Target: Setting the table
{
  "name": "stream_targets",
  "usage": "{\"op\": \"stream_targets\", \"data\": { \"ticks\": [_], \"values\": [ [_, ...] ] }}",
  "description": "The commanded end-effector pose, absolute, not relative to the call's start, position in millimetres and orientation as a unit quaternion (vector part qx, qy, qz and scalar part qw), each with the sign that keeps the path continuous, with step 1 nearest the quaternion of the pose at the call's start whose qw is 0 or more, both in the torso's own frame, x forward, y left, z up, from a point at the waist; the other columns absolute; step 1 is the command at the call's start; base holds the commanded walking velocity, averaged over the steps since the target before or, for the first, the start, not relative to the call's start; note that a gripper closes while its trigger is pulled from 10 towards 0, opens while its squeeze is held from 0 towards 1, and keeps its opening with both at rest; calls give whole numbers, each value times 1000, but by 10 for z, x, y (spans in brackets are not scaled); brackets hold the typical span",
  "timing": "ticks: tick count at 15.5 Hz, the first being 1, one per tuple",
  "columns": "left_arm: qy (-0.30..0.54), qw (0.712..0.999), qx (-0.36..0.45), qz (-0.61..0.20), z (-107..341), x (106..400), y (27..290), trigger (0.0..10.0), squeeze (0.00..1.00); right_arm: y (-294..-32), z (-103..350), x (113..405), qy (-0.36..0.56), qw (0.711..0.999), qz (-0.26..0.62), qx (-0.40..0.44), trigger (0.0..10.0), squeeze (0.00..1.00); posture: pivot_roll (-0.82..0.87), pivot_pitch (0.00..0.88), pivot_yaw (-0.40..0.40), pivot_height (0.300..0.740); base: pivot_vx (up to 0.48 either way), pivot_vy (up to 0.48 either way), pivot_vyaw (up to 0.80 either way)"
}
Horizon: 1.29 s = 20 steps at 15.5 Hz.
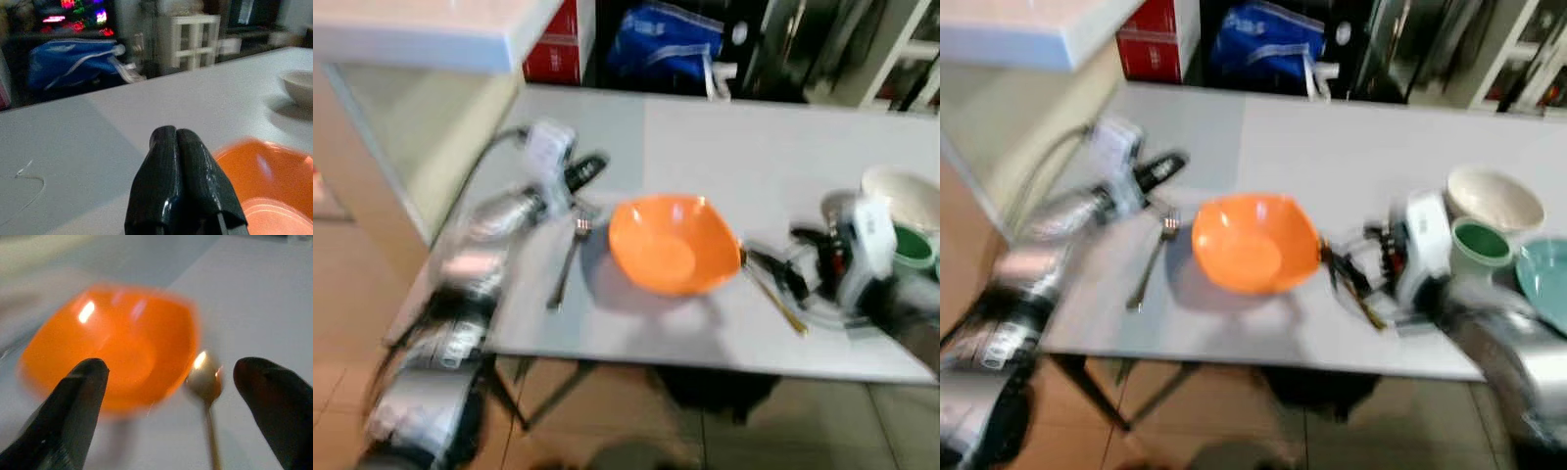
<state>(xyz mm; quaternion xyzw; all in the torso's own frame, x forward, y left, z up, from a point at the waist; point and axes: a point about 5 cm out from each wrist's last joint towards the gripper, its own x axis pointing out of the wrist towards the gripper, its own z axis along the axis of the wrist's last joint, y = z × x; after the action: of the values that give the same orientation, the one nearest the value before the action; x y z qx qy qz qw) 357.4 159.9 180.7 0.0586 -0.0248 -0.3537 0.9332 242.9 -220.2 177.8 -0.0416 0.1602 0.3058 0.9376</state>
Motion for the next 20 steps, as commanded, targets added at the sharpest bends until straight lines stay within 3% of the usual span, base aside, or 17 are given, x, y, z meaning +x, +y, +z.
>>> {"op": "stream_targets", "data": {
  "ticks": [1, 3, 4, 5, 8, 10, 13, 20],
  "values": [
    [-41, 901, 70, -425, 1935, 3375, 1549, 10000, 0, -2081, 1828, 2279, 172, 902, 394, -44, 10000, 0, -117, 0, -44, 740, 0, 0, 0],
    [-30, 888, 73, -453, 1943, 3131, 1702, 10000, 0, -2010, 1821, 2185, 188, 876, 442, -44, 10000, 0, -114, 0, -48, 740, 0, 0, 0],
    [-18, 878, 92, -469, 1944, 2872, 1841, 10000, 0, -1899, 1743, 2202, 190, 864, 463, -56, 8471, 0, -105, 0, -57, 740, 0, 0, 0],
    [-8, 874, 103, -475, 1946, 2726, 1894, 10000, 0, -1836, 1669, 2234, 198, 858, 470, -63, 0, 0, -99, 0, -62, 740, 0, 0, 0],
    [54, 861, 112, -493, 1857, 2408, 1910, 10000, 0, -1740, 1466, 2323, 224, 836, 484, -131, 0, 0, -56, 0, -92, 740, 0, 0, 0],
    [93, 846, 109, -514, 1758, 2210, 1777, 10000, 0, -1698, 1400, 2543, 220, 839, 460, -190, 0, 0, -49, 0, -94, 740, 0, 0, 0],
    [100, 840, 78, -528, 1676, 2160, 1532, 10000, 0, -1506, 1357, 2834, 188, 839, 455, -232, 0, 0, -50, 0, -92, 740, 0, 0, 0],
    [116, 847, 76, -513, 1649, 2167, 1473, 10000, 0, -1178, 1244, 3312, 143, 861, 428, -234, 0, 0, -41, 0, -91, 740, 0, 0, 0]
  ]
}}
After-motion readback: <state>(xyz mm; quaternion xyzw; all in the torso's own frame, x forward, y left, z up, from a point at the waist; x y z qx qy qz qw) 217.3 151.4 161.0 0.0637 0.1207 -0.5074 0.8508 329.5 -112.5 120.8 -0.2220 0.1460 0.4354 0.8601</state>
